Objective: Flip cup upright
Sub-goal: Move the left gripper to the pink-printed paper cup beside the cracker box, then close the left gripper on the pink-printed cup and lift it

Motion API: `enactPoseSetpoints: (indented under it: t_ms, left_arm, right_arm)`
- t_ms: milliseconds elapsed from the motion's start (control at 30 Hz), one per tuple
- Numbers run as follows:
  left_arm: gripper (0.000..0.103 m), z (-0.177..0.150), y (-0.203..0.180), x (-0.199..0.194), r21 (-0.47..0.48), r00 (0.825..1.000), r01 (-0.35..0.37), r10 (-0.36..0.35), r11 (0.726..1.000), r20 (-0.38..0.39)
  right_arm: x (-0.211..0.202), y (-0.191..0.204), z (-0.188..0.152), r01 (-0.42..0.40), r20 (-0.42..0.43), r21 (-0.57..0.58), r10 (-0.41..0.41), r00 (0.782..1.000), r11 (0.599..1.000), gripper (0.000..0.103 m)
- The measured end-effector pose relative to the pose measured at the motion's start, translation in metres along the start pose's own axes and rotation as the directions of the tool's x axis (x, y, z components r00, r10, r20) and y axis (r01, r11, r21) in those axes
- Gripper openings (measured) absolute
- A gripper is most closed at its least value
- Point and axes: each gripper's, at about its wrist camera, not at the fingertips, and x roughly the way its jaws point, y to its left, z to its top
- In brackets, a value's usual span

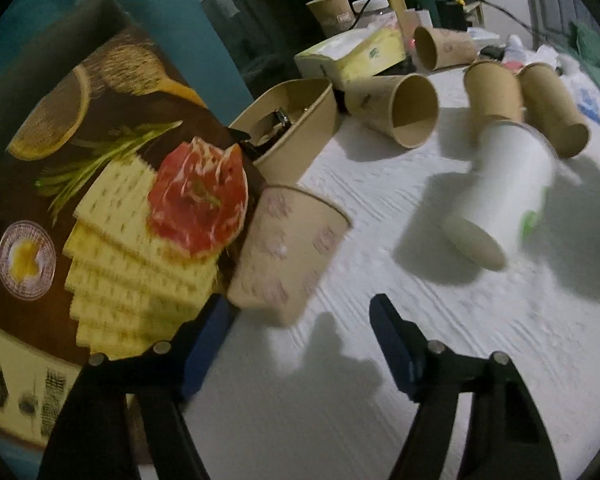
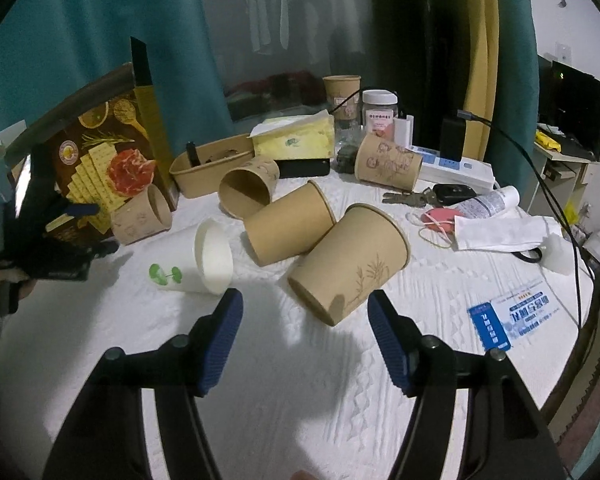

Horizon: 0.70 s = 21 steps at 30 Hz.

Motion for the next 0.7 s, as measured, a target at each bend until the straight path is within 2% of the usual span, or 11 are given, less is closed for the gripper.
enactPoseSetpoints:
  t_ms: [200,300,533,700]
  left_arm:
    - [0.073,0.015,0.001,0.03,0.089,0.998,-0.059,0.062,0.994,-0.022]
    - [0.068,0.02,0.002,0.043,0.11,0.996,-0.073,0.079,0.991,-0.043]
    - [0.063,0.018,0.001,0.047,0.102,0.997,-0.06,0.065,0.993,-0.049]
    - [0.061,0.015,0.004,0.025,0.042,0.999,-0.025,0.027,0.999,-0.042]
  right_arm:
    - [0.008,-0.003,-0.004,-0.016,-0.002,0.004,0.016,1.0,1.0,0.062]
    - [0.009,-0.003,-0.006,-0.025,-0.001,0.003,0.025,1.0,1.0,0.062]
    - [0.007,-0.005,-0.011,-0.028,0.0,0.003,0.028,1.0,1.0,0.062]
    - [-0.013,-0.005,-0.013,-0.021,0.027,0.01,0.021,0.999,1.0,0.062]
